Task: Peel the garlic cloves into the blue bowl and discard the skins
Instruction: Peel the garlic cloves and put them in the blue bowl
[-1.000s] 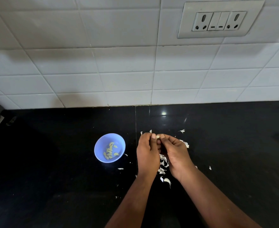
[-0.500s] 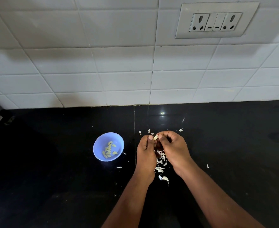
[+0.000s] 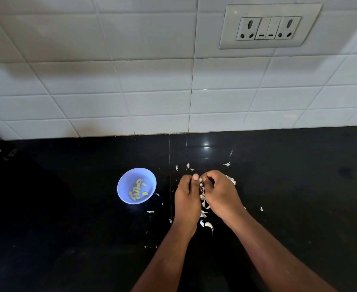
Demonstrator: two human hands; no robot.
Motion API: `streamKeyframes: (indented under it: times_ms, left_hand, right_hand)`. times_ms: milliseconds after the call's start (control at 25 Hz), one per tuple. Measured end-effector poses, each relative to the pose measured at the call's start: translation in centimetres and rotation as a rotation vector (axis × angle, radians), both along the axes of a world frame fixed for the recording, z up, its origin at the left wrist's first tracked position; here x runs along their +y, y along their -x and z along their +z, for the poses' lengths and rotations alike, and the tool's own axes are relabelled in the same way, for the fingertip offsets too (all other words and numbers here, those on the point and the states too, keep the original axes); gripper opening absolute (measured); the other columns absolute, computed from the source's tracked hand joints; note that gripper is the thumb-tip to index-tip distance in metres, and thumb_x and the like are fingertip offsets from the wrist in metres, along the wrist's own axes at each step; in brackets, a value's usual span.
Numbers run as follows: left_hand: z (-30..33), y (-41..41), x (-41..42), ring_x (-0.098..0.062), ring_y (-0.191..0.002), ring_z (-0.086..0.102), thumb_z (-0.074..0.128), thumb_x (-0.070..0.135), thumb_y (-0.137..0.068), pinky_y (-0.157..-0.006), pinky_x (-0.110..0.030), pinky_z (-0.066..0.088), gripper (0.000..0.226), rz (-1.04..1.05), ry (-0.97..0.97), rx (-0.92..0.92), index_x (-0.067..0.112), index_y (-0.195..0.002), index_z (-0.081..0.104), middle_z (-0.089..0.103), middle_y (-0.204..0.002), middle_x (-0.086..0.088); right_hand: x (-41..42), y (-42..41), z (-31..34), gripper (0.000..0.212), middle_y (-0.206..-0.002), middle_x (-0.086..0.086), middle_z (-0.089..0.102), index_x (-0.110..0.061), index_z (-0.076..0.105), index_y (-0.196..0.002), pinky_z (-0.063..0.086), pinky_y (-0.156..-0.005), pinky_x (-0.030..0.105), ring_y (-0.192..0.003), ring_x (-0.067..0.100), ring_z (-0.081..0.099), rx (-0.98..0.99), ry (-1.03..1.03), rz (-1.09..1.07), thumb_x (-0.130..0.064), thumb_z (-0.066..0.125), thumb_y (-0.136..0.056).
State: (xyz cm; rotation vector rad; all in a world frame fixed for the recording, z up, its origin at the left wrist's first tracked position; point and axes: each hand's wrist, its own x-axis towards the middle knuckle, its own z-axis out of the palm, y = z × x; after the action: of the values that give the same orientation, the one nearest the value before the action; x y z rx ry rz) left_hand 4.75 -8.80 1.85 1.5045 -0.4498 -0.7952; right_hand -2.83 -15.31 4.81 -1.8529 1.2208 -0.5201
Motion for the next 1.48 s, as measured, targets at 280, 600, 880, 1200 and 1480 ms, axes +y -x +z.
streamKeyframes:
  times_ms: [280, 600, 880, 1200, 1480]
  left_hand:
    - [-0.1, 0.6, 0.1, -0.023, -0.081, 0.053, 0.045, 0.038, -0.112, -0.072, -0.043, 0.044, 0.036, -0.014, 0.079, 0.086, 0.021, -0.088, 0.065, 0.063, -0.084, -0.004]
    - [0.1, 0.0, 0.0, -0.022, -0.078, 0.064, 0.052, 0.018, -0.109, -0.059, -0.036, 0.053, 0.013, 0.111, 0.032, 0.243, 0.017, -0.109, 0.065, 0.066, -0.086, -0.004]
    - [-0.4, -0.5, 0.3, -0.02, -0.084, 0.068, 0.073, 0.032, -0.096, -0.071, -0.038, 0.056, 0.018, 0.043, 0.072, 0.208, 0.016, -0.102, 0.077, 0.077, -0.098, -0.01]
    - [0.3, -1.2, 0.2, -0.01, -0.07, 0.063, 0.069, 0.011, -0.1, -0.058, -0.024, 0.051, 0.008, 0.215, 0.212, 0.566, 0.009, -0.104, 0.076, 0.066, -0.078, -0.002]
    - [1.3, -0.3, 0.3, -0.01, -0.066, 0.057, 0.072, 0.017, -0.095, -0.06, -0.024, 0.045, 0.016, 0.147, 0.267, 0.682, 0.009, -0.106, 0.079, 0.063, -0.077, -0.001]
  right_hand:
    - [0.0, 0.2, 0.0, 0.014, -0.102, -0.005, 0.07, -0.023, 0.067, -0.099, 0.052, -0.073, 0.021, -0.091, 0.006, 0.067, -0.072, -0.104, -0.041, -0.024, 0.054, -0.106]
    - [0.1, 0.7, 0.5, 0.011, -0.094, -0.009, 0.073, -0.023, 0.072, -0.098, 0.047, -0.067, 0.007, -0.083, -0.005, 0.066, -0.147, -0.039, -0.083, -0.019, 0.063, -0.103]
    - [-0.2, 0.7, 0.5, 0.01, -0.095, -0.011, 0.072, -0.022, 0.071, -0.099, 0.048, -0.071, 0.01, -0.084, -0.003, 0.066, -0.129, -0.033, -0.071, -0.021, 0.062, -0.103]
    - [-1.0, 1.8, -0.1, 0.014, -0.09, -0.005, 0.074, -0.026, 0.073, -0.102, 0.054, -0.073, 0.027, -0.077, 0.003, 0.07, -0.134, -0.008, -0.143, -0.021, 0.06, -0.104]
    - [-1.5, 2.3, 1.0, 0.006, -0.079, -0.013, 0.074, -0.03, 0.075, -0.089, 0.06, -0.065, 0.034, -0.067, 0.006, 0.071, -0.099, 0.123, -0.124, -0.028, 0.076, -0.095]
